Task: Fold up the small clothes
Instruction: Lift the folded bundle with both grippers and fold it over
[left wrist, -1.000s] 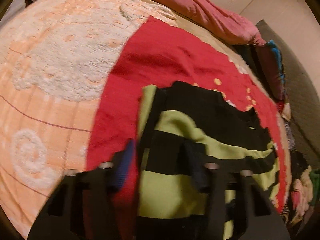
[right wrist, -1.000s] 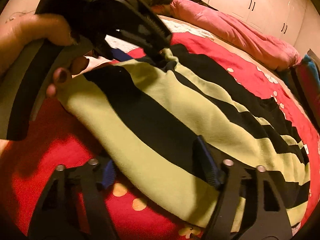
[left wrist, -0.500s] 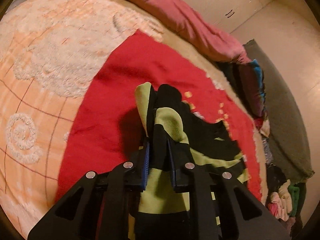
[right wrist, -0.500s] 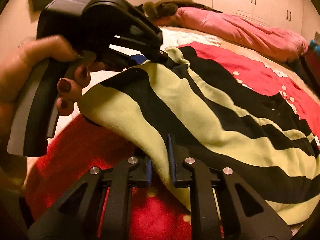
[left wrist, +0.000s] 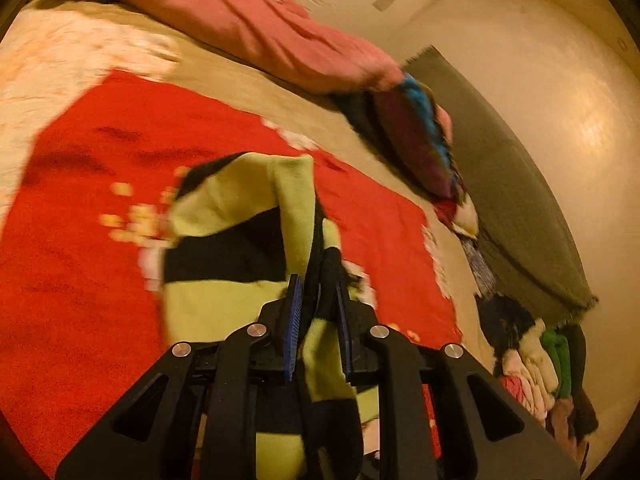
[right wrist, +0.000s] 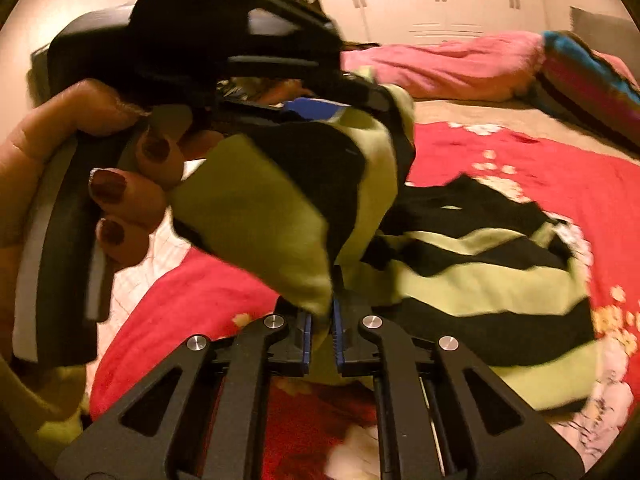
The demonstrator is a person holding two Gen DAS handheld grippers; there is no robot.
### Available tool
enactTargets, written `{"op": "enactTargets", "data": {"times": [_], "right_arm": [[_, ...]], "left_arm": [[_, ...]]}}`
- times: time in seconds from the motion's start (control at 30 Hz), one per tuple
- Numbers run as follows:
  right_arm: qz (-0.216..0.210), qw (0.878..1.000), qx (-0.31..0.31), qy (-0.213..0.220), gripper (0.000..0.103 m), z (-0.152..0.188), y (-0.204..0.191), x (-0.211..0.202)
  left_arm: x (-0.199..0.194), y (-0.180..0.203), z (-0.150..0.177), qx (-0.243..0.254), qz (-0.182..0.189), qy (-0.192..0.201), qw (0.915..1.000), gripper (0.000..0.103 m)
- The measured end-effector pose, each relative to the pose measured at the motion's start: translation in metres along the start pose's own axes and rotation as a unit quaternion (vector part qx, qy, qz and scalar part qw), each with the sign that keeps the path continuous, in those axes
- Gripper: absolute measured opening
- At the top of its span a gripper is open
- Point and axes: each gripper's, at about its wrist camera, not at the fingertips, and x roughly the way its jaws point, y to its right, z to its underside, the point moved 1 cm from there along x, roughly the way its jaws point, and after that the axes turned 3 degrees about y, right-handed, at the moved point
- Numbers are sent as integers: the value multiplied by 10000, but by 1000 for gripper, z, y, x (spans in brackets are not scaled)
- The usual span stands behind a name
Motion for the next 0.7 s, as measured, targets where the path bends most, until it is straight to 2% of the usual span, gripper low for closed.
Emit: {"op": "enactTargets", "data": {"times": [0.1,0.17,0.23,0.3,0.43,0.47,0.6,0.63,0.7], "right_arm": [[-9,9998,180,92,3,5,20,-19],[40,9994,345,4,3,10,38,-25],[140,9982,565,-144,5,22,60,-30],[139,9968,725,-302,8,35,77,-34],[-5,9938,913,-637,11,58,84,-43],[-43,9924,1026,-681,13,61,86,-45],[-208,9822,1839,-313,42,53,106,-59],[-233,9801,1964,-183,44,48,110,-64],[-239,9776,2089,-46,59,37,116,-69]], "left_arm": [[31,29,19,136,242,-370,9989,16],[46,44,35,281,313,-597,9973,17],[48,48,45,389,313,-604,9969,19],[37,43,52,497,156,-467,9975,30],[7,13,62,555,-440,-188,9973,38],[-2,2,65,599,-695,-112,9957,41],[-21,-30,78,596,-1332,-2,9893,46],[-23,-37,81,594,-1454,-12,9876,46],[-23,-46,87,536,-1529,-74,9868,46]]}}
